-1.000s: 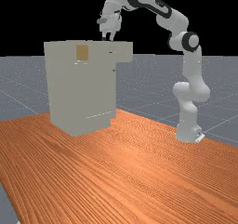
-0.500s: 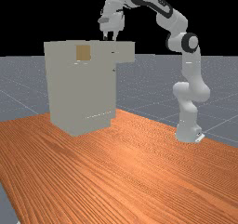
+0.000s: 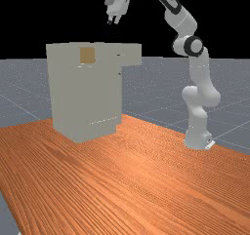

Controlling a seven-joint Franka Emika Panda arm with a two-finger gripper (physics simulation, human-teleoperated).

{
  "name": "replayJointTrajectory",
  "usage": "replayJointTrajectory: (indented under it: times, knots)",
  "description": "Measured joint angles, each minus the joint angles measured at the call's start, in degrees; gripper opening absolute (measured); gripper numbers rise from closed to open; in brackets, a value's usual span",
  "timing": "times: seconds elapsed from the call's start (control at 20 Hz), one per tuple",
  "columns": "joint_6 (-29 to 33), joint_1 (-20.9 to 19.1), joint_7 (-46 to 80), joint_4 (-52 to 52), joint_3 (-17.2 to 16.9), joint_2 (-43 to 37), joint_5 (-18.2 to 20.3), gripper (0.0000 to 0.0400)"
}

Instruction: Open the drawer

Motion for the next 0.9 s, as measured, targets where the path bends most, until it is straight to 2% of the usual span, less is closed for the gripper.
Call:
replayJointTrajectory:
  times: [0.15, 0.25, 0.45, 0.65, 0.8, 0.9]
  knots:
    - [0.8, -1.4, -0.9, -1.8, -0.8, 3.5, -0.2, 0.0400]
    - [3.0, -1.6, -1.2, -7.0, -0.9, 3.8, -0.3, 0.0400]
    - [5.4, -1.3, -1.1, -10.9, -0.5, 1.6, 0.4, 0.0372]
    - [8.6, 0.1, -0.3, -16.3, 0.6, -1.7, 0.9, 0.0326]
    - [10.3, 0.8, 0.6, -21.6, 1.5, -1.2, 0.9, 0.0379]
    - [11.8, 1.0, 0.8, -23.6, 2.3, -2.6, 1.1, 0.0392]
